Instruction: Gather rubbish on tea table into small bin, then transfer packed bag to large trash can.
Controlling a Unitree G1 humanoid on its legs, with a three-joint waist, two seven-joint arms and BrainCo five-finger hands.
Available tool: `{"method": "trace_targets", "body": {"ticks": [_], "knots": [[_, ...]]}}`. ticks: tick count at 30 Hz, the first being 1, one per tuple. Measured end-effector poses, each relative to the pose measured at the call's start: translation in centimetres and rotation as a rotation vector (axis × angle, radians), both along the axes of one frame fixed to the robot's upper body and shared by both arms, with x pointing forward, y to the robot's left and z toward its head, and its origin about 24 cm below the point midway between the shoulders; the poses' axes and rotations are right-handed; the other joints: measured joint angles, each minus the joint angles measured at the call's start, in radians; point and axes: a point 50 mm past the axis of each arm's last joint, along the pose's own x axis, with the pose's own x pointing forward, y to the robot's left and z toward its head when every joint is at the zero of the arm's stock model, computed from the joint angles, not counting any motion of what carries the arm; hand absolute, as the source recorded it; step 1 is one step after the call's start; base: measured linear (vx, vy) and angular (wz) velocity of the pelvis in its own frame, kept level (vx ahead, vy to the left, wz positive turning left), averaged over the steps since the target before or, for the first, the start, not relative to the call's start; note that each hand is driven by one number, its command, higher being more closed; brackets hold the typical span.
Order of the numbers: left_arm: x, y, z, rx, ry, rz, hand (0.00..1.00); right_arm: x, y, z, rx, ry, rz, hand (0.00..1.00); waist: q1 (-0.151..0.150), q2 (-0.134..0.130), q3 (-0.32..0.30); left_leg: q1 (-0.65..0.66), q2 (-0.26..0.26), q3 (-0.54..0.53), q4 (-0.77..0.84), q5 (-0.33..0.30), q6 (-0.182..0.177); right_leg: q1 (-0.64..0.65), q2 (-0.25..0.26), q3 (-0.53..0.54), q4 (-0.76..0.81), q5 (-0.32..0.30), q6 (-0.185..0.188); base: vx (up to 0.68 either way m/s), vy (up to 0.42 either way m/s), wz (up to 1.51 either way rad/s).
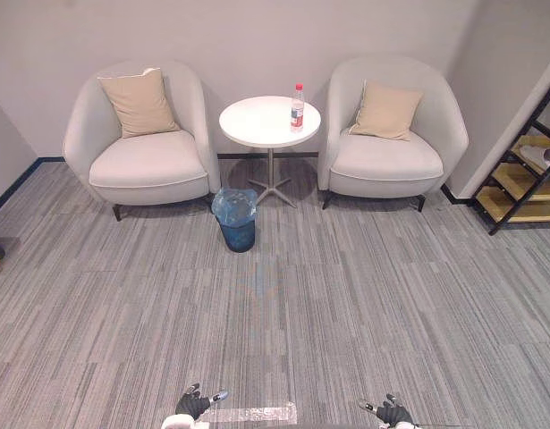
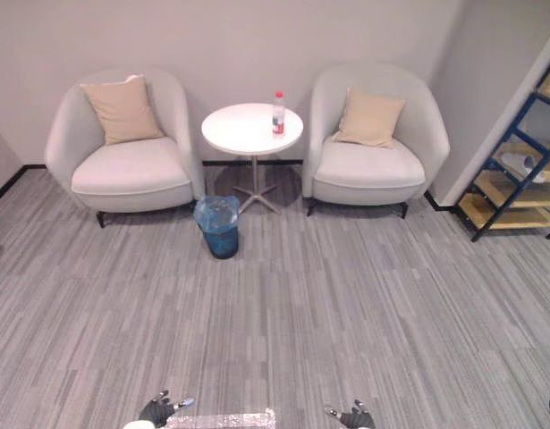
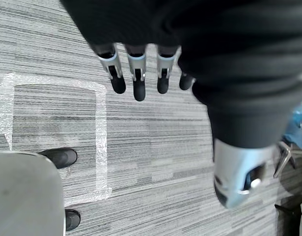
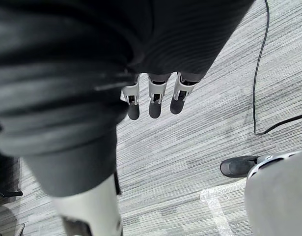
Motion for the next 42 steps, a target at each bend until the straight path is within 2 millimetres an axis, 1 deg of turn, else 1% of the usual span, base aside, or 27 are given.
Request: {"method": "trace_targets", "body": {"ticks": [19,27,29,30,31,32,33,34,35,36,38,39,40,41,42], "knots": [[0.4,-0.4,0.0,-0.006,0.002,-0.026,0.0,0.2,0.6,-0.1,0.02,-0.004,0.037,0.0,0.001,-0.003,0.007,0.001,0.0,0.001,-0.001,0.0,0.0,0.002,0.0,0.0,-0.003,0.0,0.0,-0.01,-0.006,0.0],[1.3,-1.4,0.1,0.0,-0.006,-0.126,0.0,0.3,0.6,0.0,0.03,-0.01,0.024,0.0,0.001,-0.011,0.017,-0.009,0.002,0.0,-0.001,0.0,0.0,0.0,0.003,-0.002,-0.01,0.0,0.0,0.0,-0.004,0.01],[1.7,-1.7,0.1,-0.004,-0.013,-0.139,0.0,0.8,0.7,0.1,0.032,-0.023,0.028,0.0,-0.002,-0.01,0.034,-0.011,0.008,0.004,0.002,-0.003,-0.005,-0.017,0.005,0.0,0.025,-0.019,-0.006,-0.01,-0.007,-0.07],[1.9,-1.9,0.1,-0.007,-0.017,-0.147,0.0,1.1,0.8,0.1,0.04,-0.031,0.022,0.0,-0.003,-0.013,0.042,-0.015,0.013,0.011,0.008,-0.007,-0.011,-0.037,0.006,0.003,0.066,-0.041,-0.01,-0.02,-0.034,-0.1],[2.2,-1.9,0.2,-0.006,-0.023,-0.153,0.0,1.2,1.1,0.1,0.051,-0.038,0.012,0.0,-0.004,-0.018,0.053,-0.035,0.019,0.015,0.051,-0.033,-0.017,-0.061,0.005,0.004,0.119,-0.073,-0.017,-0.02,-0.046,-0.11],[2.4,-1.9,0.3,-0.005,-0.027,-0.152,0.0,1.2,1.2,0.1,0.056,-0.042,0.01,0.0,-0.004,-0.014,0.058,-0.058,0.024,0.019,0.1,-0.061,-0.018,-0.08,0.004,0.006,0.154,-0.097,-0.018,0.0,-0.061,-0.13],[2.6,-1.9,0.3,-0.005,-0.032,-0.152,0.0,1.2,1.2,0.1,0.061,-0.048,0.0,0.0,-0.004,-0.019,0.061,-0.088,0.034,0.026,0.172,-0.102,-0.025,-0.094,0.005,0.014,0.198,-0.129,-0.02,0.01,-0.068,-0.15],[2.7,-1.9,0.4,-0.005,-0.033,-0.152,0.0,1.2,1.2,0.1,0.066,-0.052,-0.008,0.0,-0.004,-0.015,0.066,-0.102,0.044,0.03,0.227,-0.133,-0.038,-0.1,0.007,0.019,0.23,-0.154,-0.028,0.04,-0.087,-0.13],[2.7,-1.7,0.4,-0.001,-0.035,-0.152,0.0,1.2,1.4,0.1,0.074,-0.055,-0.022,0.0,-0.004,-0.022,0.067,-0.12,0.052,0.046,0.308,-0.155,-0.057,-0.108,0.004,0.023,0.261,-0.184,-0.04,0.05,-0.078,-0.03],[2.9,-1.5,0.5,0.004,-0.044,-0.148,0.0,1.3,1.7,0.1,0.08,-0.06,-0.023,0.0,-0.005,-0.033,0.074,-0.154,0.055,0.062,0.395,-0.156,-0.059,-0.106,-0.004,0.026,0.279,-0.2,-0.042,0.08,-0.105,0.0],[3.7,-1.4,1.0,0.0,-0.086,-0.116,0.0,1.4,1.8,0.2,0.083,-0.077,-0.026,0.0,-0.001,-0.043,0.082,-0.265,0.087,0.098,0.65,-0.157,-0.062,-0.095,-0.016,0.033,0.32,-0.227,-0.061,0.14,-0.086,-0.09],[3.9,-1.3,1.1,-0.002,-0.099,-0.097,0.0,1.7,1.6,0.4,0.078,-0.095,-0.03,0.0,0.003,-0.033,0.094,-0.305,0.111,0.111,0.751,-0.175,-0.059,-0.084,-0.015,0.035,0.336,-0.243,-0.065,0.2,-0.018,-0.12],[4.0,-1.6,1.2,-0.009,-0.11,-0.093,0.0,1.8,1.5,0.6,0.072,-0.106,-0.032,0.0,-0.001,-0.021,0.101,-0.339,0.131,0.115,0.812,-0.191,-0.061,-0.067,-0.017,0.041,0.343,-0.256,-0.067,0.22,0.018,-0.14],[4.3,-1.9,1.3,-0.015,-0.127,-0.093,0.0,2.0,1.5,0.6,0.071,-0.109,-0.032,0.0,0.002,-0.013,0.106,-0.378,0.14,0.12,0.831,-0.205,-0.057,-0.049,-0.022,0.056,0.339,-0.267,-0.066,0.28,0.052,-0.17],[4.4,-1.9,1.4,-0.014,-0.133,-0.093,0.0,2.0,1.6,0.6,0.071,-0.109,-0.027,0.0,0.004,-0.012,0.106,-0.399,0.139,0.12,0.82,-0.206,-0.059,-0.04,-0.03,0.061,0.329,-0.27,-0.063,0.31,0.087,-0.25]]}}
